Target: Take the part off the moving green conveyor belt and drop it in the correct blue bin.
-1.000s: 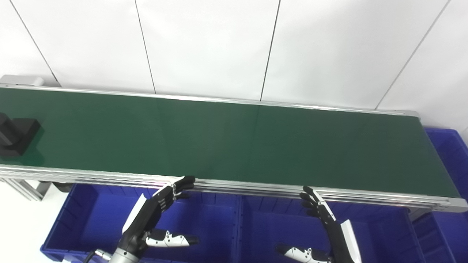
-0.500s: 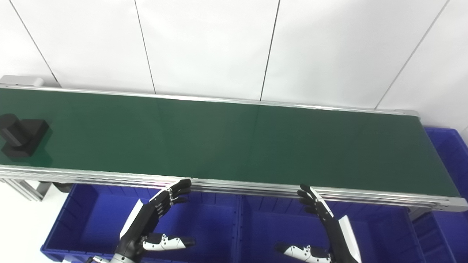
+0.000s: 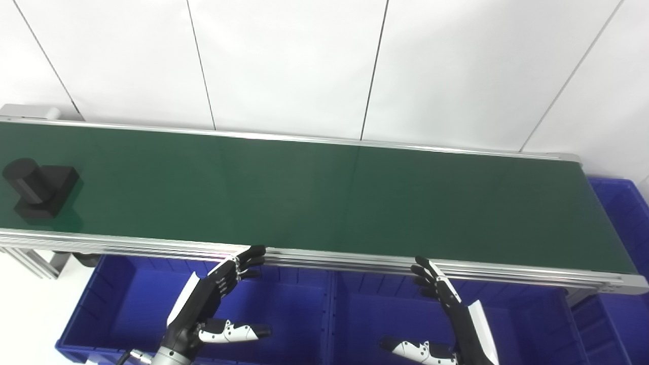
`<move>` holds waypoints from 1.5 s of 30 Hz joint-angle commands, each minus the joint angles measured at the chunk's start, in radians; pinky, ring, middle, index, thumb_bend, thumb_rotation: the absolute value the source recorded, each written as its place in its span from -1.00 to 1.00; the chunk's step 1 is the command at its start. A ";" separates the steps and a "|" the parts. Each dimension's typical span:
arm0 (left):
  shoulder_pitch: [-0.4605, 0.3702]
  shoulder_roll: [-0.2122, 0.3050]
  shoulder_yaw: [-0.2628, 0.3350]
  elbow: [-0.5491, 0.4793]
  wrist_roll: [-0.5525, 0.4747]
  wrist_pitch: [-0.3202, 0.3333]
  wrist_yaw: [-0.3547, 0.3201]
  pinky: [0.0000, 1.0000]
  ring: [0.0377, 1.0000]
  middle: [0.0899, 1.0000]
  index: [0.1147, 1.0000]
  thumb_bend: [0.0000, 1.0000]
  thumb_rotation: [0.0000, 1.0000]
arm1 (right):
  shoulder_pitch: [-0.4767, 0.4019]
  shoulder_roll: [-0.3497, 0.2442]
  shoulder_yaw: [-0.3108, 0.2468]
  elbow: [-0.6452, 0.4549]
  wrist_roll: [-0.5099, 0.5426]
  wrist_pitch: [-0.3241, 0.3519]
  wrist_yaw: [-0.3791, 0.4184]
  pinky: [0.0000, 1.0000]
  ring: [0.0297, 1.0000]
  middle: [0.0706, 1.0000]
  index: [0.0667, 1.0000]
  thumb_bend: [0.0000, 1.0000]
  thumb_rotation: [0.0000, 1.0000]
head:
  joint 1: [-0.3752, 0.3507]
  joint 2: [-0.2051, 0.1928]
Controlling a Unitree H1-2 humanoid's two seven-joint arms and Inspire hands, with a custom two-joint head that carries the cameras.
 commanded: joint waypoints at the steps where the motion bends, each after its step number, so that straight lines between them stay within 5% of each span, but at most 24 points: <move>1: -0.009 -0.005 0.001 -0.025 -0.001 -0.044 0.004 0.58 0.67 0.72 0.64 0.88 -0.53 | 0.002 -0.002 -0.001 -0.017 -0.001 -0.024 -0.012 0.54 0.62 0.68 0.79 0.71 -0.32 | 0.039 -0.013; 7: -0.012 -0.031 -0.019 -0.015 0.030 -0.044 0.014 0.53 0.66 0.68 0.61 0.90 -0.58 | 0.004 -0.031 -0.017 0.007 0.055 -0.066 -0.008 0.58 0.68 0.72 0.82 0.72 -0.35 | 0.234 -0.080; 13: -0.011 -0.053 -0.035 -0.006 0.076 -0.045 0.043 0.48 0.60 0.61 0.55 0.94 -0.61 | -0.003 -0.048 -0.031 0.048 0.090 -0.107 -0.015 0.68 0.70 0.74 0.84 0.65 -0.54 | 0.333 -0.131; 24: -0.016 -0.051 -0.057 0.015 0.105 -0.045 0.076 0.45 0.57 0.60 0.52 1.00 -0.63 | -0.024 -0.063 -0.044 0.132 0.104 -0.196 -0.024 0.69 0.72 0.74 0.89 0.58 -0.63 | 0.397 -0.187; 32: -0.023 -0.056 -0.073 0.039 0.103 -0.045 0.093 0.43 0.55 0.58 0.51 1.00 -0.62 | -0.018 -0.061 -0.056 0.133 0.101 -0.178 -0.018 0.69 0.74 0.76 0.93 0.52 -0.74 | 0.483 -0.232; 36: -0.027 -0.058 -0.081 0.046 0.112 -0.045 0.103 0.44 0.56 0.57 0.49 1.00 -0.61 | -0.019 -0.068 -0.061 0.140 0.108 -0.177 -0.013 0.74 0.78 0.78 0.96 0.50 -0.94 | 0.502 -0.234; 40: -0.028 -0.054 -0.088 0.048 0.128 -0.045 0.119 0.41 0.55 0.58 0.49 1.00 -0.60 | -0.022 -0.067 -0.066 0.148 0.125 -0.180 -0.011 0.91 0.83 0.82 0.96 0.47 -0.92 | 0.491 -0.232; 45: -0.028 -0.051 -0.093 0.043 0.118 -0.045 0.126 0.41 0.55 0.58 0.49 1.00 -0.59 | -0.019 -0.066 -0.069 0.110 0.113 -0.189 -0.017 0.84 0.80 0.80 0.96 0.45 -0.92 | 0.482 -0.228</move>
